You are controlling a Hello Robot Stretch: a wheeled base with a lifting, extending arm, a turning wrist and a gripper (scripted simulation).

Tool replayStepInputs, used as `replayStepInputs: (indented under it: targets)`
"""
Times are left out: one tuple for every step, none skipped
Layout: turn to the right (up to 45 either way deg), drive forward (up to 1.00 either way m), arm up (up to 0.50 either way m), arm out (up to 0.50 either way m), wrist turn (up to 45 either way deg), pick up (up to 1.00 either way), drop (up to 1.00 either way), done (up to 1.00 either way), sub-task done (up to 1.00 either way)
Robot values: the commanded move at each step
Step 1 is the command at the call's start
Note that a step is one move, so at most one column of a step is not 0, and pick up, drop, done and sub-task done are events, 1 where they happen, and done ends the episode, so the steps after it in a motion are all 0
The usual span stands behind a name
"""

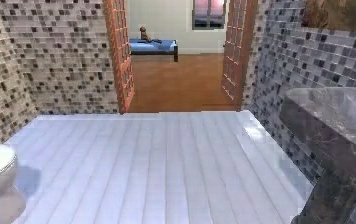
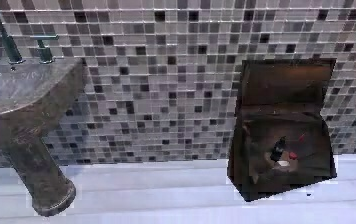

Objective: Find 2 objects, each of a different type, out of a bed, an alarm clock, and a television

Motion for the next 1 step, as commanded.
replayStepInputs:
  targets:
    - [0.0, 1.00, 0.00, 0.00, 0.0, 0.00, 0.00, 0.00, 0.00]
